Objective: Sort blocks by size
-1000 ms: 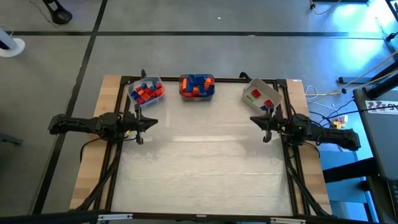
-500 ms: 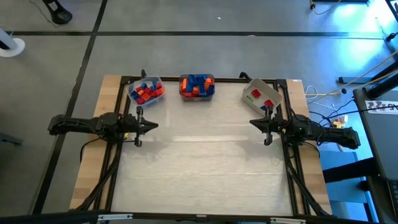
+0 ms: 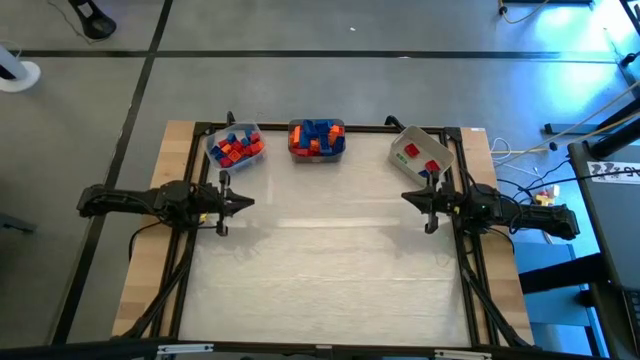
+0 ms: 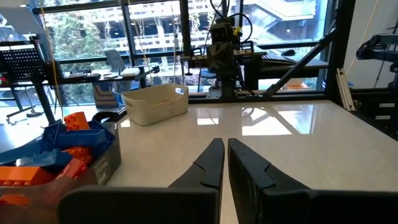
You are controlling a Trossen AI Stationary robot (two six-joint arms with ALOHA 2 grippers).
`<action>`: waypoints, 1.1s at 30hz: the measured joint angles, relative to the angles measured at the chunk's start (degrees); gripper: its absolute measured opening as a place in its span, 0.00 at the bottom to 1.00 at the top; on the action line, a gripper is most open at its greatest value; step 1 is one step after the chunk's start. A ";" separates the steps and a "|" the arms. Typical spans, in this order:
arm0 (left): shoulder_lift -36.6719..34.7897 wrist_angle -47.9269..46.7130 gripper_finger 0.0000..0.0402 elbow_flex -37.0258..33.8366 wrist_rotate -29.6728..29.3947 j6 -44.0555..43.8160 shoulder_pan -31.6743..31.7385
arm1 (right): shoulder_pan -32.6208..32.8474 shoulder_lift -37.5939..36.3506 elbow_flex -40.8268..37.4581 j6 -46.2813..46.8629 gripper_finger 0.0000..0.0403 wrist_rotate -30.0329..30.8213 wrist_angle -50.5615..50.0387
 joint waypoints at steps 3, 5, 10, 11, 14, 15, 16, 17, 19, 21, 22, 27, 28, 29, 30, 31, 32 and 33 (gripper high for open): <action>-0.02 0.00 0.02 -0.02 0.00 0.00 0.00 | 0.00 0.00 0.00 0.00 0.02 0.00 0.18; 0.00 0.00 0.02 -0.02 0.00 -0.02 0.00 | 0.00 0.00 0.00 0.00 0.02 0.00 0.25; 0.00 0.00 0.02 -0.02 -0.02 -0.02 0.00 | -0.02 0.01 1.30 14.60 0.02 -4.46 0.57; 0.00 0.00 0.02 -0.02 -0.02 -0.02 0.00 | -0.04 0.09 2.21 16.93 0.02 -8.46 0.47; -0.01 0.00 0.02 -0.02 -0.02 -0.02 0.00 | 0.01 0.11 3.50 18.40 0.02 -19.77 1.56; 0.00 0.00 0.02 -0.02 -0.02 -0.02 0.00 | 0.02 0.05 3.45 18.42 0.02 -22.20 1.08; 0.00 0.00 0.02 -0.02 -0.04 -0.02 0.00 | 0.02 0.02 3.34 18.43 0.02 -23.89 0.61; 0.00 0.00 0.02 -0.02 -0.04 -0.02 0.00 | 0.00 0.07 3.35 18.43 0.02 -25.22 0.57; 0.02 0.00 0.02 -0.02 -0.04 -0.02 0.00 | 0.00 0.00 3.43 18.46 0.02 -26.25 0.22; 0.04 0.00 0.02 -0.02 -0.04 -0.02 0.00 | 0.00 0.00 3.45 18.53 0.02 -26.12 -1.09; 0.02 0.00 0.02 -0.02 -0.04 -0.02 0.00 | 0.00 0.02 3.45 18.53 0.02 -26.00 -1.52; 0.02 0.00 0.02 -0.02 -0.04 -0.03 0.00 | 0.00 0.02 3.50 18.54 0.02 -25.75 -3.47; 0.02 0.00 0.02 -0.02 -0.04 -0.04 0.00 | 0.00 0.02 3.50 18.53 0.02 -25.75 -3.65; 0.04 0.00 0.02 -0.02 -0.04 -0.03 0.00 | 0.00 0.02 3.52 18.53 0.02 -25.75 -3.79; 0.02 0.00 0.02 -0.02 -0.04 -0.04 0.00 | 0.00 0.01 3.56 18.53 0.02 -25.75 -4.07; 0.02 0.00 0.02 -0.02 -0.04 -0.04 0.00 | 0.00 0.02 3.56 18.53 0.02 -25.75 -4.26; 0.03 0.00 0.02 -0.02 -0.04 -0.04 0.00 | 0.00 0.02 3.56 18.53 0.02 -25.75 -4.47; 0.02 0.00 0.02 -0.02 -0.04 -0.04 0.00 | 0.00 0.02 3.56 18.53 0.02 -25.75 -4.44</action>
